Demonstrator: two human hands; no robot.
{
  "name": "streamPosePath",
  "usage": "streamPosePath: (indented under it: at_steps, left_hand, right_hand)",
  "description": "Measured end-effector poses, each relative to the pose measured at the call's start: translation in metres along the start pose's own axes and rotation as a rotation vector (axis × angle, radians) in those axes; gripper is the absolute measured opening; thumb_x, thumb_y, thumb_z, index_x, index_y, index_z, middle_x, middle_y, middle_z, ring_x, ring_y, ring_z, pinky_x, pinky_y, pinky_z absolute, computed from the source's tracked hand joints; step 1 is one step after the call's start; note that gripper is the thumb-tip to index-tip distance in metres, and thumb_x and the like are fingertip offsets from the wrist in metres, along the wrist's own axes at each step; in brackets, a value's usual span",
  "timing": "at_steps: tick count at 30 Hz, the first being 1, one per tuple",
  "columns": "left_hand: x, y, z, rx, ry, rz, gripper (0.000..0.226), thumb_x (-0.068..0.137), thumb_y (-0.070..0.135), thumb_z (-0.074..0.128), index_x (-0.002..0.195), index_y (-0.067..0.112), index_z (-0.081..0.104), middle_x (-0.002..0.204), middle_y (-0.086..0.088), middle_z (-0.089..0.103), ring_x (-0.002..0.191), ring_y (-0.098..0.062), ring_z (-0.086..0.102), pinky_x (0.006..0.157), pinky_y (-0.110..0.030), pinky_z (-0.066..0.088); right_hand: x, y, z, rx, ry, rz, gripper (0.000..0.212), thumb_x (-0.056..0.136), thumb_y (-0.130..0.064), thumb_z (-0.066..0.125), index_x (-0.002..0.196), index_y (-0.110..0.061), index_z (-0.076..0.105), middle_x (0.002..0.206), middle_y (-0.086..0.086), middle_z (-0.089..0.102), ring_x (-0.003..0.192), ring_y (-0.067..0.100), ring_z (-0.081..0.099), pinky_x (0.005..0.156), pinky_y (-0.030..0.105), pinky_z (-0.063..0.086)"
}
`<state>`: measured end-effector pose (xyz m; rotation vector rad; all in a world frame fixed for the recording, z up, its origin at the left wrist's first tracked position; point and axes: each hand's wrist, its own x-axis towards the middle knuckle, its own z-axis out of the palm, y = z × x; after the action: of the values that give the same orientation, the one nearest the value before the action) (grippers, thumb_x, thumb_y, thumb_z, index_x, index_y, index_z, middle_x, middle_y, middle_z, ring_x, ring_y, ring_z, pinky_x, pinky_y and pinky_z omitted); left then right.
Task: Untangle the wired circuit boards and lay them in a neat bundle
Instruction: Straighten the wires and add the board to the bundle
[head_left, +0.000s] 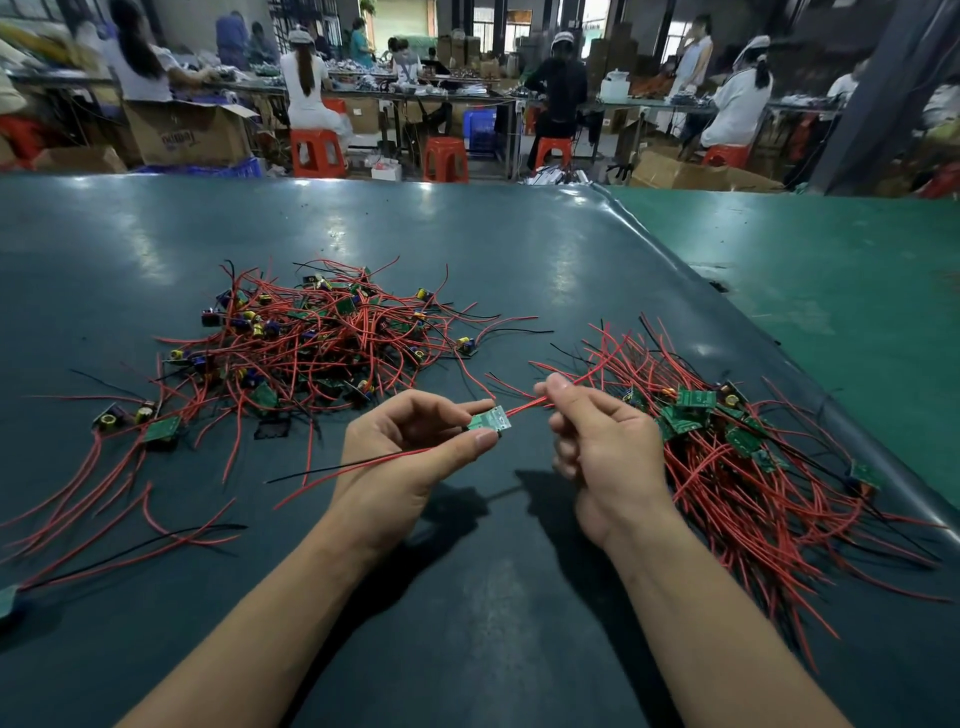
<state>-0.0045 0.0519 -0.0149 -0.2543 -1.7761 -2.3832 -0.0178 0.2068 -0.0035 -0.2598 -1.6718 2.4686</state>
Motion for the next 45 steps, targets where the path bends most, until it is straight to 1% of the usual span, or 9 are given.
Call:
streamPosePath:
  at_steps: [12, 17, 21, 25, 29, 35, 37, 42, 45]
  left_hand:
    - [-0.004, 0.006, -0.001, -0.040, -0.069, 0.005, 0.022, 0.059, 0.001, 0.080, 0.068, 0.011, 0.063, 0.092, -0.018, 0.075, 0.090, -0.023, 0.073, 0.070, -0.022, 0.055]
    - [-0.005, 0.007, -0.004, -0.040, -0.104, -0.011, 0.024, 0.062, -0.002, 0.079, 0.066, 0.019, 0.068, 0.095, -0.018, 0.075, 0.085, -0.020, 0.073, 0.068, -0.022, 0.054]
    - [-0.004, 0.007, -0.005, -0.034, -0.121, -0.035, 0.023, 0.062, -0.001, 0.078, 0.067, 0.020, 0.068, 0.097, -0.018, 0.074, 0.090, -0.022, 0.072, 0.070, -0.022, 0.055]
    - [-0.004, 0.006, -0.005, -0.019, -0.147, -0.044, 0.023, 0.063, -0.001, 0.078, 0.068, 0.019, 0.069, 0.098, -0.017, 0.074, 0.089, -0.021, 0.072, 0.069, -0.022, 0.054]
    - [-0.001, 0.006, -0.005, -0.072, -0.053, -0.003, 0.025, 0.058, 0.002, 0.083, 0.074, 0.015, 0.069, 0.096, -0.017, 0.075, 0.078, -0.019, 0.071, 0.067, -0.023, 0.054]
    - [0.005, 0.007, -0.006, -0.244, 0.065, -0.068, 0.029, 0.065, 0.003, 0.068, 0.094, 0.003, 0.062, 0.082, -0.012, 0.075, 0.062, -0.016, 0.068, 0.060, -0.023, 0.055]
    - [0.004, 0.008, -0.006, -0.183, 0.049, -0.061, 0.029, 0.064, 0.008, 0.072, 0.091, 0.002, 0.063, 0.071, -0.010, 0.070, 0.055, -0.016, 0.062, 0.058, -0.022, 0.054]
    - [0.002, 0.010, -0.007, -0.091, 0.052, -0.041, 0.031, 0.059, 0.027, 0.077, 0.082, 0.008, 0.068, 0.067, -0.008, 0.068, 0.054, -0.016, 0.059, 0.058, -0.023, 0.053]
    - [0.003, 0.009, -0.005, -0.157, 0.048, -0.031, 0.022, 0.059, 0.025, 0.077, 0.075, 0.012, 0.072, 0.081, -0.011, 0.074, 0.063, -0.017, 0.063, 0.063, -0.024, 0.055]
  right_hand:
    - [0.013, -0.012, -0.014, 0.198, 0.195, -0.091, 0.021, 0.092, -0.011, 0.065, 0.072, -0.008, 0.069, 0.051, -0.004, 0.051, 0.034, 0.003, 0.033, 0.033, 0.014, 0.022]
    - [0.014, -0.019, -0.017, 0.484, 0.074, 0.105, 0.026, 0.098, -0.019, 0.054, 0.075, -0.010, 0.061, 0.048, -0.009, 0.045, 0.032, 0.001, 0.030, 0.029, 0.013, 0.020]
    - [0.012, -0.022, -0.021, 0.745, -0.065, 0.292, 0.046, 0.097, -0.018, 0.045, 0.051, -0.015, 0.053, 0.039, -0.010, 0.033, 0.026, 0.004, 0.028, 0.024, 0.013, 0.019]
    - [0.011, -0.022, -0.021, 0.788, -0.126, 0.319, 0.039, 0.088, -0.015, 0.047, 0.049, -0.015, 0.051, 0.039, -0.008, 0.030, 0.028, 0.004, 0.029, 0.025, 0.014, 0.021]
    - [0.013, -0.017, -0.018, 0.658, -0.024, 0.243, 0.037, 0.101, -0.031, 0.043, 0.079, -0.010, 0.064, 0.050, -0.005, 0.042, 0.034, 0.006, 0.031, 0.030, 0.015, 0.023]
    - [-0.007, -0.001, -0.001, -0.140, -0.379, 0.000, 0.038, 0.077, -0.035, 0.072, 0.109, -0.018, 0.063, 0.068, -0.002, 0.062, 0.042, 0.007, 0.045, 0.036, 0.017, 0.033]
    - [-0.015, 0.011, 0.006, -0.226, -0.447, -0.106, 0.031, 0.079, -0.026, 0.074, 0.108, -0.018, 0.064, 0.072, 0.002, 0.063, 0.045, 0.002, 0.051, 0.039, 0.016, 0.037]
    - [-0.020, 0.022, 0.010, -0.418, -0.294, -0.442, 0.013, 0.082, -0.029, 0.075, 0.091, -0.034, 0.067, 0.076, -0.010, 0.067, 0.049, 0.005, 0.056, 0.046, 0.018, 0.042]
    - [-0.023, 0.018, 0.011, -0.372, -0.351, -0.362, 0.018, 0.082, -0.022, 0.078, 0.089, -0.031, 0.065, 0.087, -0.004, 0.072, 0.057, 0.014, 0.067, 0.045, 0.018, 0.046]
